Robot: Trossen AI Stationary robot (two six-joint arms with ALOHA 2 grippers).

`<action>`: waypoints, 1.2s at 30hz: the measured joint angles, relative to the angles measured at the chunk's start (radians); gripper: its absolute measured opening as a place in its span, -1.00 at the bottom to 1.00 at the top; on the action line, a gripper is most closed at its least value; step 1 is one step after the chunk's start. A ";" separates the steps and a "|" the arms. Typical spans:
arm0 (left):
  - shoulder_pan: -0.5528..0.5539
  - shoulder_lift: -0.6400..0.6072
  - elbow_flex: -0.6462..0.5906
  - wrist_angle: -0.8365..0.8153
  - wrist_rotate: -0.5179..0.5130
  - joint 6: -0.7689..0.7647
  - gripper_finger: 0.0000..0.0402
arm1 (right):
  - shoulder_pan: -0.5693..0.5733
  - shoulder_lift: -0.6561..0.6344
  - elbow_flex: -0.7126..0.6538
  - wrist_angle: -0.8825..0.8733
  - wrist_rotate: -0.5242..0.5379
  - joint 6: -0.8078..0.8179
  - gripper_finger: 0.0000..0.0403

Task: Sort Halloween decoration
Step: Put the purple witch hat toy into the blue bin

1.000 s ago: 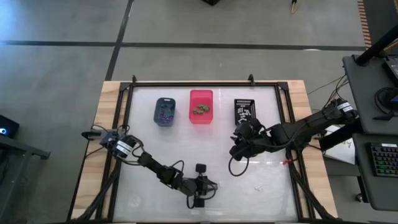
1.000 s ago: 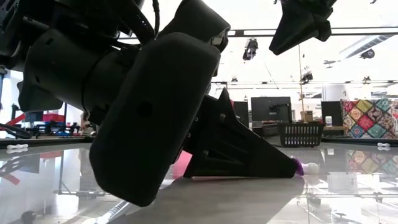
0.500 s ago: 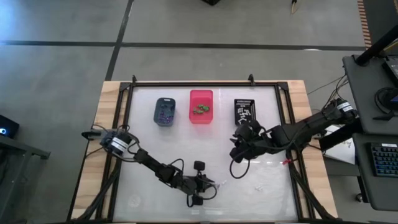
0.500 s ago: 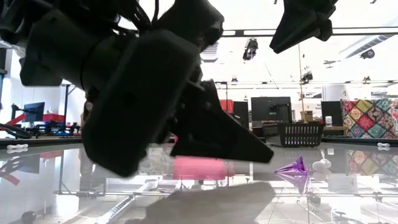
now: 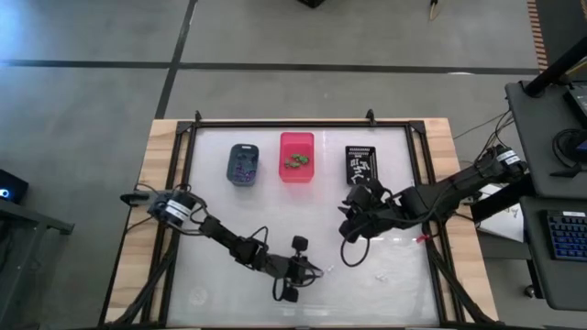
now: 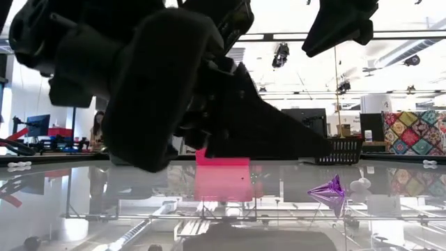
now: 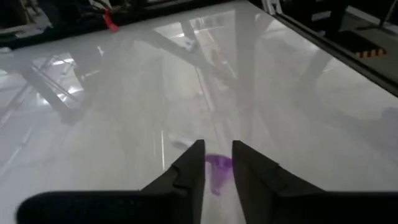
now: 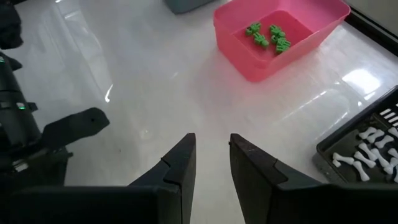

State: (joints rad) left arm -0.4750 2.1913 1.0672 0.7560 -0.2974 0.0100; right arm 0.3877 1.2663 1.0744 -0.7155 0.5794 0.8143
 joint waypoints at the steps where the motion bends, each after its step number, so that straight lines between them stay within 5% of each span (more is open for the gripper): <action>1: 0.002 0.007 0.000 0.015 0.001 0.002 -0.64 | 0.001 0.000 0.000 0.000 0.000 0.000 -0.56; 8: 0.006 0.054 0.000 0.072 0.002 0.012 -0.32 | 0.003 0.000 0.000 0.000 0.000 -0.003 -0.56; 14: 0.018 0.093 0.001 0.143 0.037 0.025 -0.28 | 0.003 0.000 0.000 -0.001 0.000 -0.003 -0.56; 31: 0.030 0.111 0.003 0.147 0.060 0.003 -0.97 | 0.003 0.000 -0.001 -0.002 -0.001 -0.003 -0.56; 36: 0.031 0.111 0.003 0.145 0.058 0.000 -1.00 | 0.003 0.000 -0.001 -0.002 -0.001 -0.003 -0.56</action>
State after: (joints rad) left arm -0.4442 2.3024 1.0706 0.9011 -0.2391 0.0097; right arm 0.3908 1.2663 1.0733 -0.7170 0.5789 0.8112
